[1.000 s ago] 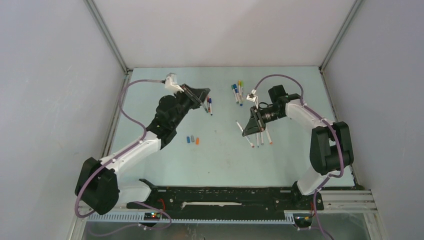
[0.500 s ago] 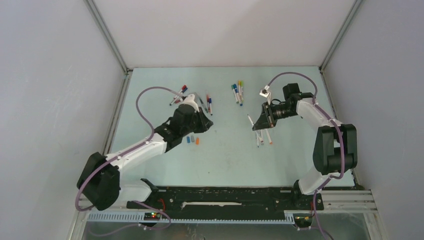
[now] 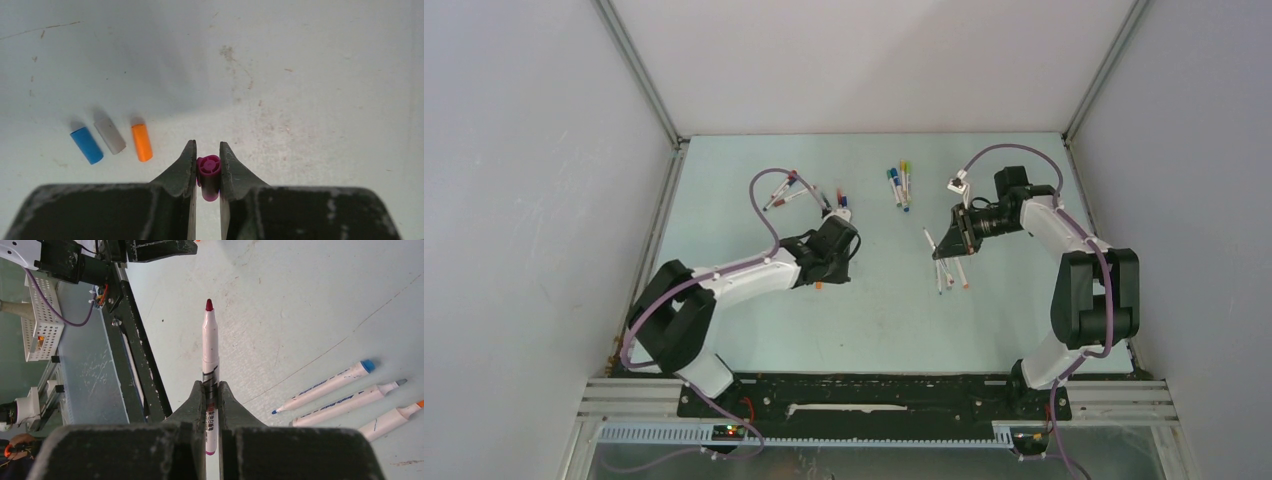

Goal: Open the pen caps
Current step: Place the pen cap at the center of the board.

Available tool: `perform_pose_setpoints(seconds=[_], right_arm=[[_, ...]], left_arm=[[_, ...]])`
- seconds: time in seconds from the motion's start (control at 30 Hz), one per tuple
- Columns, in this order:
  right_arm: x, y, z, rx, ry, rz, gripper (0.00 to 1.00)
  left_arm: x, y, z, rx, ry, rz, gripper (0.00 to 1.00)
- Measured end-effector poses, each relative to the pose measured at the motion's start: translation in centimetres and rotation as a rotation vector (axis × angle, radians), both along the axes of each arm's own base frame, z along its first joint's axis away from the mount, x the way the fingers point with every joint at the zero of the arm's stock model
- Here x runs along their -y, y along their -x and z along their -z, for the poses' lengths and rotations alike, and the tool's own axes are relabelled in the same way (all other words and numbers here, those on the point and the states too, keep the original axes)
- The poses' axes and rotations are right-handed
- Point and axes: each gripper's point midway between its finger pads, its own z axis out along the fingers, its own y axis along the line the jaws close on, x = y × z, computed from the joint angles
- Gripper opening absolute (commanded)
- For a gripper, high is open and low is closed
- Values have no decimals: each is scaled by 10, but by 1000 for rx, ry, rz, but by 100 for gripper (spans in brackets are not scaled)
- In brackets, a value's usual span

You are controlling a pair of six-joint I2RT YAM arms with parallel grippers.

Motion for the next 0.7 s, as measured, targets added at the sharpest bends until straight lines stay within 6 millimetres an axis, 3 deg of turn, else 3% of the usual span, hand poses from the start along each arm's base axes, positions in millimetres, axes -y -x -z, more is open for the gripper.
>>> perform_pose_setpoints(seconds=[0.7], right_arm=[[4,-2,0,-1,1,14,0]], left_arm=[[-16,-4,33,-87,-203,-2,11]])
